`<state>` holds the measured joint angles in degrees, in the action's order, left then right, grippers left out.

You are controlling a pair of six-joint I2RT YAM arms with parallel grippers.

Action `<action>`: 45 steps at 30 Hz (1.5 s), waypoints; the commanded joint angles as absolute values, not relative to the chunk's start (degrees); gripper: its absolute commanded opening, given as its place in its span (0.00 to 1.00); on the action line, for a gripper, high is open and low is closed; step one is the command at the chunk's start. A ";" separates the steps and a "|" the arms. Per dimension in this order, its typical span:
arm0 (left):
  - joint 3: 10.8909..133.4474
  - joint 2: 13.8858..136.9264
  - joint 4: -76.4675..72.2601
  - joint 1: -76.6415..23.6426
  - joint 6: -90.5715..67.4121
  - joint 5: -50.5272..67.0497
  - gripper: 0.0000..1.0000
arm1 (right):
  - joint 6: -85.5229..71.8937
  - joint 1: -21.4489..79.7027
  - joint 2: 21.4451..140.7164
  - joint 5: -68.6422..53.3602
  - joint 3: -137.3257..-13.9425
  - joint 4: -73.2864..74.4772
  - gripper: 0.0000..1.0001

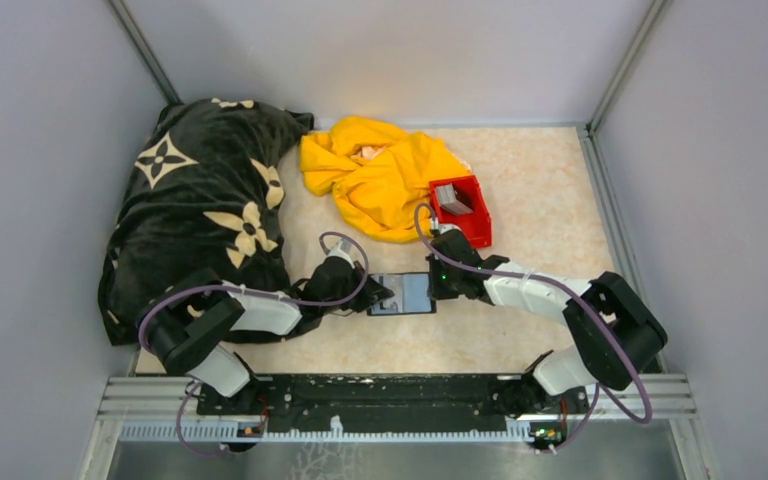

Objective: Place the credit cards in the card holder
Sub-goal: Insert the credit card into the card holder.

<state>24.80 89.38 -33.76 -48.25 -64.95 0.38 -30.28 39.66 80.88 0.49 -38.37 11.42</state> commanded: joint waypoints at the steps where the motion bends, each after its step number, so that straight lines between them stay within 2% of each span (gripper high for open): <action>1: 24.59 90.41 -36.41 -48.69 -65.57 -0.11 0.00 | -30.68 40.43 81.38 2.96 -40.75 11.01 0.00; 15: 22.81 83.29 -35.33 -50.50 -64.76 -4.51 0.00 | -30.88 40.43 81.93 4.22 -40.30 10.93 0.00; 45: 25.33 90.36 -37.01 -51.99 -63.17 -4.42 0.00 | -31.30 41.53 82.18 4.55 -40.12 10.74 0.00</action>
